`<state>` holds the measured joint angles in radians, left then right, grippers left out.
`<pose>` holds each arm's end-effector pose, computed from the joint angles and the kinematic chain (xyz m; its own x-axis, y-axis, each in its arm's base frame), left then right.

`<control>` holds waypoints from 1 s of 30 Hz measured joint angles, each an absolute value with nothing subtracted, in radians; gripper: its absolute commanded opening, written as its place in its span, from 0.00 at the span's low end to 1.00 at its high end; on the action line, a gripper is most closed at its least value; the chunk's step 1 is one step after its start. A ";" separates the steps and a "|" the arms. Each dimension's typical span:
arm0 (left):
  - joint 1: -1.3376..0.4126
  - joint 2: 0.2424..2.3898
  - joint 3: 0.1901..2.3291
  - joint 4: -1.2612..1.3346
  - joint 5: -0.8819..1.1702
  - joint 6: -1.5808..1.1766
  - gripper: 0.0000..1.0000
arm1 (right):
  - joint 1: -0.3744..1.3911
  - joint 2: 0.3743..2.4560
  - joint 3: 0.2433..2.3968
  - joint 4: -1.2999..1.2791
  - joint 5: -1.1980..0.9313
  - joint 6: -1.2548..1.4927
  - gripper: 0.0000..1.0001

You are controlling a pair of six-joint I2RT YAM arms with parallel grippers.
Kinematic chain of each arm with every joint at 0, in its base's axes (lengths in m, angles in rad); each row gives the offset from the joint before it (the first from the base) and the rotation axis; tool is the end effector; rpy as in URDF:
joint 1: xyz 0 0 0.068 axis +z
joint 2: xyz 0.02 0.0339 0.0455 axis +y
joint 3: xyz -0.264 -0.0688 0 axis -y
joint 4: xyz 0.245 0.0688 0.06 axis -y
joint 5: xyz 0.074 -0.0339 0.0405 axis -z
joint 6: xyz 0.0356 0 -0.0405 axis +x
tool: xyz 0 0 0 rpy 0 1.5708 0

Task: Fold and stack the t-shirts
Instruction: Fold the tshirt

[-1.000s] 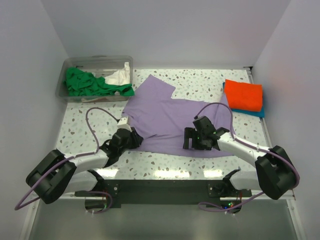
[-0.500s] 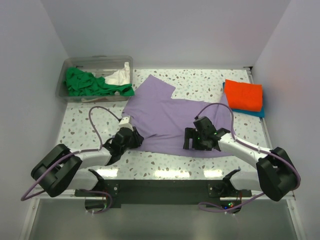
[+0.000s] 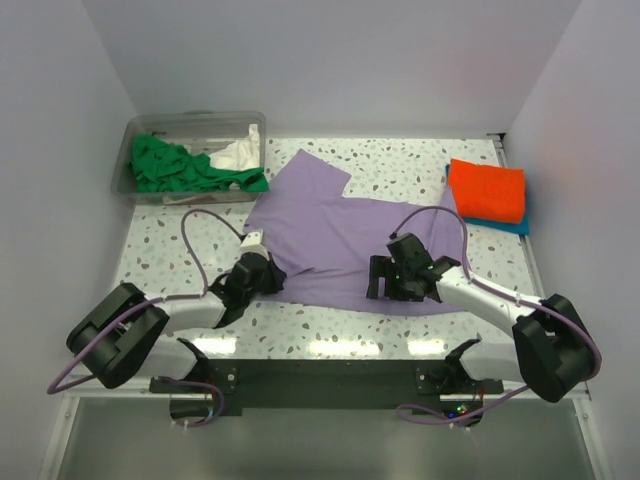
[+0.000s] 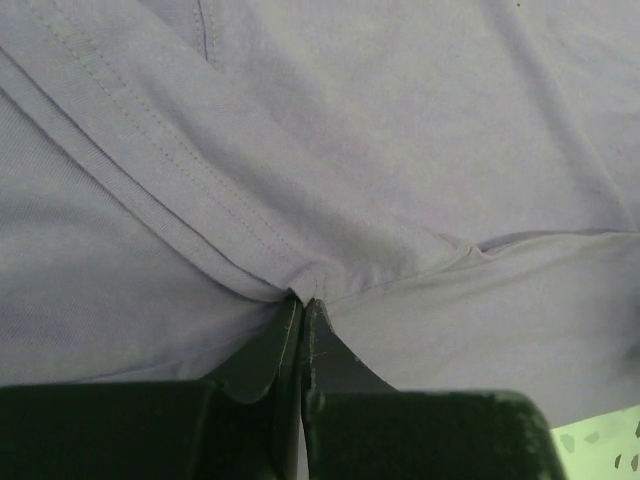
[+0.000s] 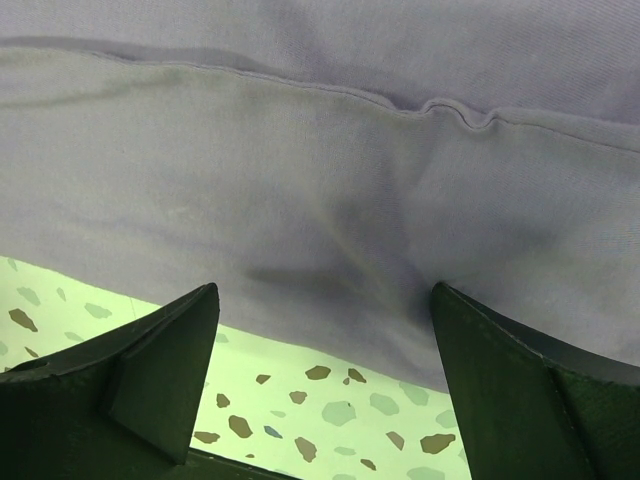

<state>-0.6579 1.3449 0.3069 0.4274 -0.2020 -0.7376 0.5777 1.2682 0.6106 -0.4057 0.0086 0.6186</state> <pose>0.1834 -0.1327 0.1278 -0.6511 -0.3295 -0.6837 0.0420 0.8839 -0.4659 0.1888 0.1227 0.1675 -0.9111 0.0983 -0.4003 -0.0175 0.9611 0.2757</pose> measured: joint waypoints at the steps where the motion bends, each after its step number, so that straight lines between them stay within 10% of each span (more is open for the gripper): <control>1: -0.658 1.346 0.311 0.428 -0.202 -0.736 0.00 | 0.578 1.268 0.611 -0.406 0.009 0.619 0.90; 30: -0.680 1.683 0.668 0.419 -0.134 -0.597 0.00 | 0.578 1.303 0.631 -0.405 0.012 0.618 0.90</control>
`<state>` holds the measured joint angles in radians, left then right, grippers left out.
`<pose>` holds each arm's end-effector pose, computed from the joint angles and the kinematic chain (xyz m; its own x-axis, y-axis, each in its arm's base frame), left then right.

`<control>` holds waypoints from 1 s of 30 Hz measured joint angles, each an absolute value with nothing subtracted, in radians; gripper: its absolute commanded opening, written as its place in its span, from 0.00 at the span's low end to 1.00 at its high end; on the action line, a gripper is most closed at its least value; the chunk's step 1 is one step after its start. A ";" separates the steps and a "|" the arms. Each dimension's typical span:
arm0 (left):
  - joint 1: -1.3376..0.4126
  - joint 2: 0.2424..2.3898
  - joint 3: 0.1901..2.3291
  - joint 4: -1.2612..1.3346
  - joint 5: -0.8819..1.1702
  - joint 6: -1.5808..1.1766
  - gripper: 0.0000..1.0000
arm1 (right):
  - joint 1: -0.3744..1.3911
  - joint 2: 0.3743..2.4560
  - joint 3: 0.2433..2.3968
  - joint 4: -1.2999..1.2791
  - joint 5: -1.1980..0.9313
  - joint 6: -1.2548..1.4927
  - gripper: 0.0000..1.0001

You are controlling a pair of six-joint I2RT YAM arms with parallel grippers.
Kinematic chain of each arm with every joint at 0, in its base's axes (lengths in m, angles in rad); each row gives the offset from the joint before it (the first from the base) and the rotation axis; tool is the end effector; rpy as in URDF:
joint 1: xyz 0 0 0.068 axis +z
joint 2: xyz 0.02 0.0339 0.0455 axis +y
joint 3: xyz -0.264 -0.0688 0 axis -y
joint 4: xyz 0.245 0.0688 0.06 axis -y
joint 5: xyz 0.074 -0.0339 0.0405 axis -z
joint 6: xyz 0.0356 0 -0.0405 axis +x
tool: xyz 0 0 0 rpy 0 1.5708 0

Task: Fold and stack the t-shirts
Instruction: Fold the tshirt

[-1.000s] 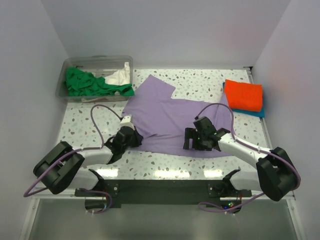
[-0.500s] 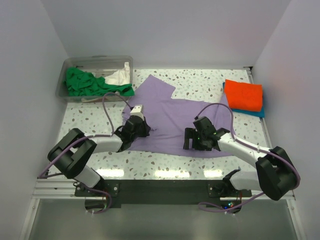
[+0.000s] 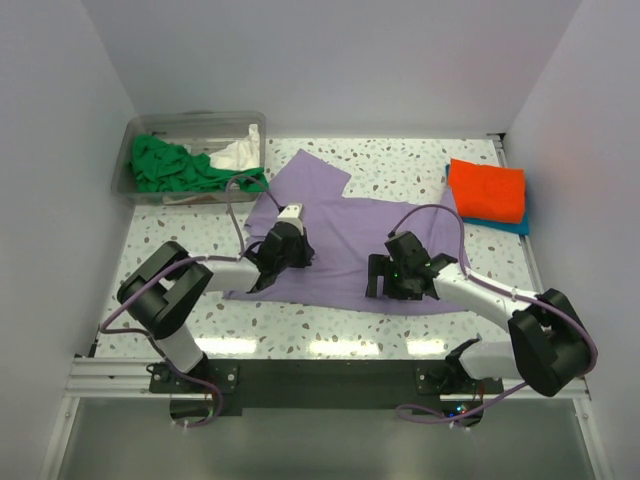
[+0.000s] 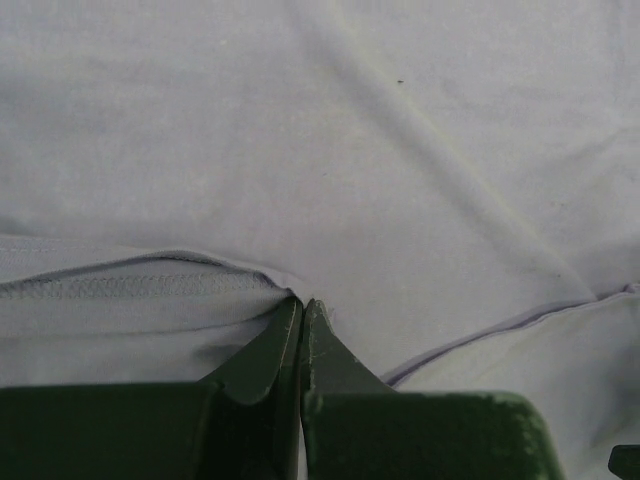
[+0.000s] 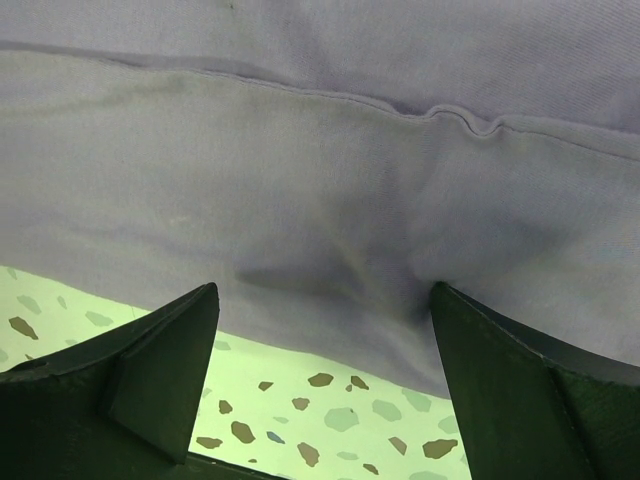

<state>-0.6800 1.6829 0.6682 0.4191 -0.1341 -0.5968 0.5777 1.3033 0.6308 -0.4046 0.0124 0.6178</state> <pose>0.2520 -0.1977 0.1381 -0.6627 -0.1804 -0.7269 0.1991 0.8932 -0.4032 0.1939 0.1259 0.1659 -0.9148 0.0951 -0.3926 -0.0138 0.9640 0.2656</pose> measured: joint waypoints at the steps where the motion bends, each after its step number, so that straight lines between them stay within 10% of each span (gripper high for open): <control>1: -0.682 1.686 0.675 0.417 -0.134 -0.595 0.00 | 0.578 1.304 0.631 -0.405 0.012 0.618 0.90; 9: -0.696 1.711 0.724 0.404 -0.134 -0.585 0.03 | 0.578 1.304 0.632 -0.406 0.015 0.618 0.91; 16: -0.698 1.749 0.765 0.378 -0.138 -0.575 0.36 | 0.578 1.304 0.632 -0.406 0.018 0.618 0.91; 30: -0.703 1.496 0.747 0.350 -0.205 -0.537 0.71 | 0.578 1.274 0.689 -0.511 0.094 0.599 0.91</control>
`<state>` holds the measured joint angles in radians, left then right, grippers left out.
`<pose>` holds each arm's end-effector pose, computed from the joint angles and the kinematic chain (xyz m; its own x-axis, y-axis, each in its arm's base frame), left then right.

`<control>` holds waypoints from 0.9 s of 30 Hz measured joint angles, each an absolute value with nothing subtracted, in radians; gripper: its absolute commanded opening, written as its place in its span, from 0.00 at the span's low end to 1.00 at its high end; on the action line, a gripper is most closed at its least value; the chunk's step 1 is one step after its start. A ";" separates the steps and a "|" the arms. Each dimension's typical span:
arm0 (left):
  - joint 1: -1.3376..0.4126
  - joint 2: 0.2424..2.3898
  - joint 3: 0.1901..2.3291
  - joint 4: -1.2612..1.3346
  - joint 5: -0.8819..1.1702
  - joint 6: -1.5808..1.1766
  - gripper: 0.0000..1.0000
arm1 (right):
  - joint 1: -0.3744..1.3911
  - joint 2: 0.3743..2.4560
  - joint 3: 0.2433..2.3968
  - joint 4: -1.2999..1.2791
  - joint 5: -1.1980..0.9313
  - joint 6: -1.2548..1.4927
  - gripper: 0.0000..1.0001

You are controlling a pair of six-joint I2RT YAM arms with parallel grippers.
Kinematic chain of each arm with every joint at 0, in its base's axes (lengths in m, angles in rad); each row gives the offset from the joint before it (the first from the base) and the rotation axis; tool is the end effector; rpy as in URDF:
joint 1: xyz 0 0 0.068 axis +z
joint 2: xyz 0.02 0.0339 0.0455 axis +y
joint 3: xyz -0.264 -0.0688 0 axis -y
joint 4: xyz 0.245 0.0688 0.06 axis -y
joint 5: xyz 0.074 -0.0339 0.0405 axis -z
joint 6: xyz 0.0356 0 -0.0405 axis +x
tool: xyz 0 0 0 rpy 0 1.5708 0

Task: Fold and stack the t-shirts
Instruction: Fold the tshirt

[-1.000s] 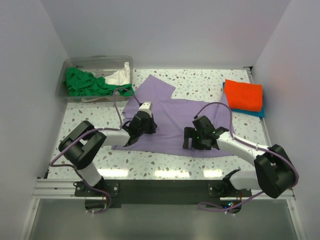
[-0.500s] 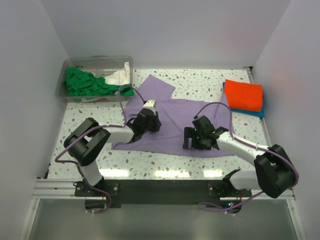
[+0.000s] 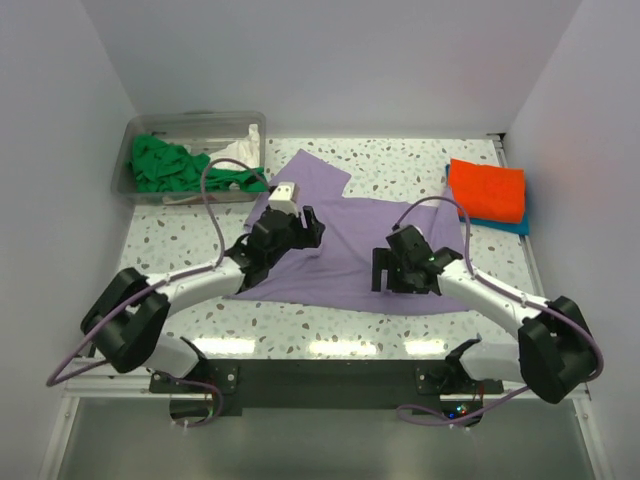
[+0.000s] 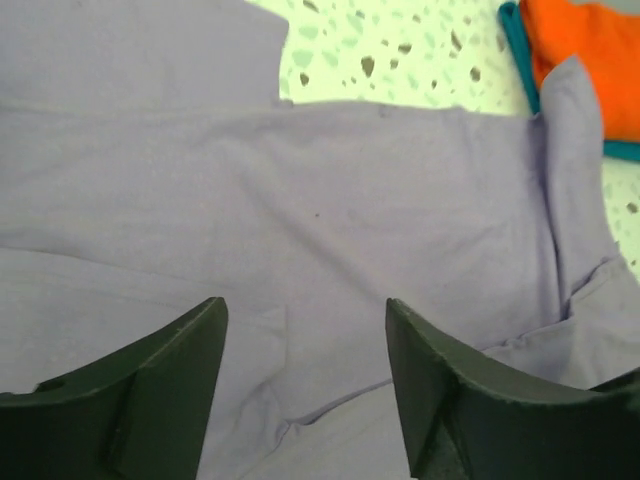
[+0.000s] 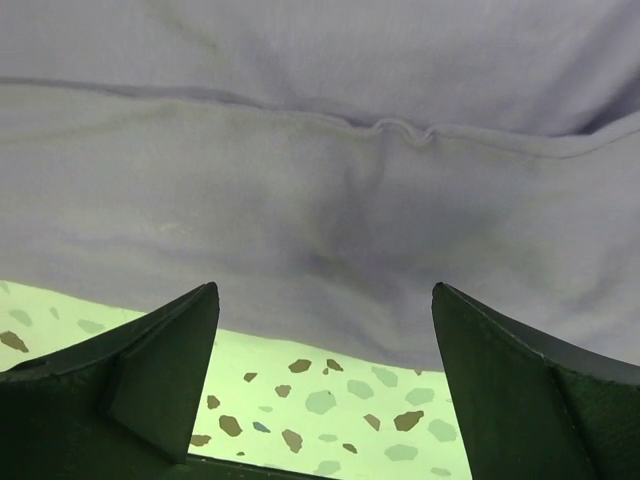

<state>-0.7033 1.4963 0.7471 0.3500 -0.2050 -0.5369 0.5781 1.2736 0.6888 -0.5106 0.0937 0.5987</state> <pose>0.2494 -0.2020 0.2115 -0.5054 -0.2280 -0.8322 0.2695 0.8745 -0.4033 0.1946 0.1230 0.1834 -0.9015 0.0818 -0.4250 -0.0001 0.9819 0.1892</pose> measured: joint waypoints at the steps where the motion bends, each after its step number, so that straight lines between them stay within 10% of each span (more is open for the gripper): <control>1: -0.703 1.459 0.733 0.352 -0.218 -0.533 0.73 | 0.578 1.265 0.703 -0.522 0.106 0.595 0.91; 27: -0.547 1.295 0.224 0.557 -0.300 -0.688 0.89 | 0.624 1.447 0.711 -0.245 -0.017 0.568 0.90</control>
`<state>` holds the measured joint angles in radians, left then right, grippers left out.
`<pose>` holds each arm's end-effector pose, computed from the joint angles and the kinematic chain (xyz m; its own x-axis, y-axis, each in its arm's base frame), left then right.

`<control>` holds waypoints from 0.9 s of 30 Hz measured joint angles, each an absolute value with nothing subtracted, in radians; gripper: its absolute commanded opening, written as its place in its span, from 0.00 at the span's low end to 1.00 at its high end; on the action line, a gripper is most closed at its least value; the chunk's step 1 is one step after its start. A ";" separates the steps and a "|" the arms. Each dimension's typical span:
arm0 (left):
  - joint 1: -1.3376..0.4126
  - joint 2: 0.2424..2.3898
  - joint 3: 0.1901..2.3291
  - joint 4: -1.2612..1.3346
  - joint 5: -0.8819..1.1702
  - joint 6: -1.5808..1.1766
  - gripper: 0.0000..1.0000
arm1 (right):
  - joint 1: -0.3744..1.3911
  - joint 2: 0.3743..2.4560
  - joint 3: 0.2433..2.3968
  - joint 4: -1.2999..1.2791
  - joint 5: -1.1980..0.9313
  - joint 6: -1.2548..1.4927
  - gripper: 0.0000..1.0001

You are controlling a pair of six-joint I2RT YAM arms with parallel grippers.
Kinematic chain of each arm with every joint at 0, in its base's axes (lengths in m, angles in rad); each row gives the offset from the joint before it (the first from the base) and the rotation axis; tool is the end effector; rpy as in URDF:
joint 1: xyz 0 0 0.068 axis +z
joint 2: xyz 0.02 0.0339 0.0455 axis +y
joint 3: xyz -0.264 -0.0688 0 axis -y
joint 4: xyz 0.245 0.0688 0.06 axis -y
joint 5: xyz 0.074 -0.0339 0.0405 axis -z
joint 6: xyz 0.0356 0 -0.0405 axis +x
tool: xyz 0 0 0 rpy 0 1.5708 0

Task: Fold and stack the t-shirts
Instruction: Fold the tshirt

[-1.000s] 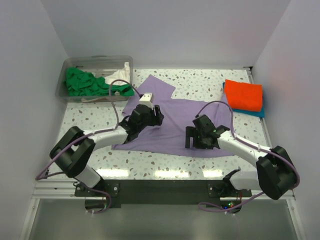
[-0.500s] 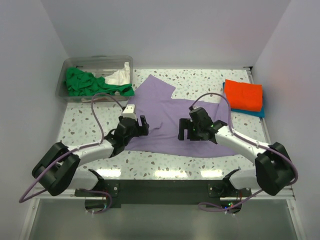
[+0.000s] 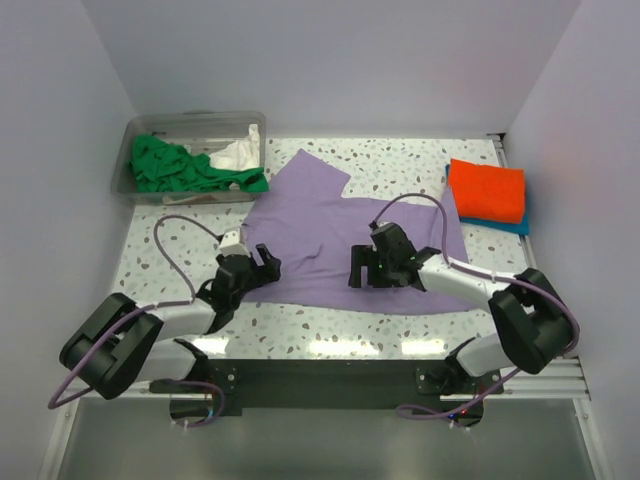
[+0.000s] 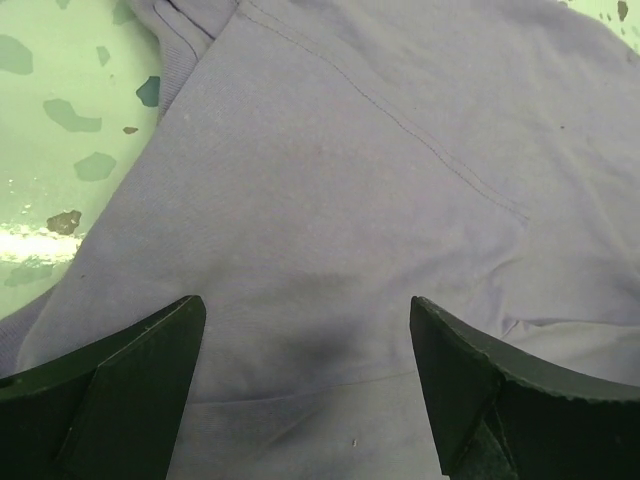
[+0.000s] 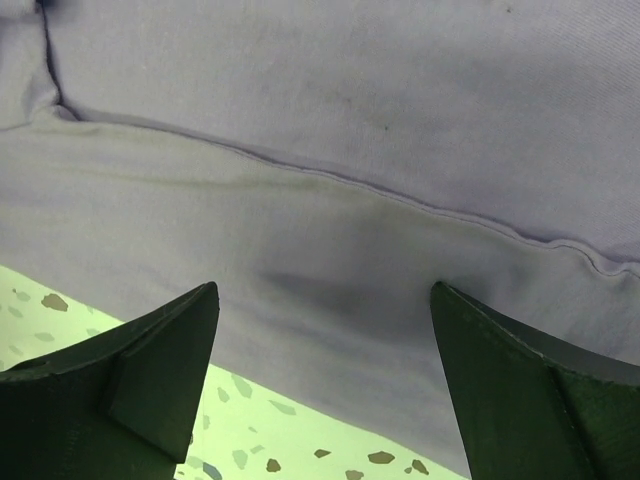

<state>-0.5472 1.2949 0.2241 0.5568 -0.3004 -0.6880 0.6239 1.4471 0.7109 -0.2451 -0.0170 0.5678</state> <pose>0.1867 -0.1014 0.1282 -0.5002 -0.4055 -0.7651 -0.0527 0.8962 -0.4406 0.2189 0.1583 0.1643 -0.8870 0.0240 -0.4611 -0.1361 0.9406 0.3109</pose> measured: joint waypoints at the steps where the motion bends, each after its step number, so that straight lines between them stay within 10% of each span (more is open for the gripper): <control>1: -0.546 1.288 0.214 0.566 -0.302 -0.698 0.89 | 0.625 1.443 0.704 -0.233 -0.017 0.572 0.90; 27: -0.609 0.954 0.163 0.346 -0.328 -0.717 0.90 | 0.686 1.283 0.685 -0.394 0.063 0.612 0.93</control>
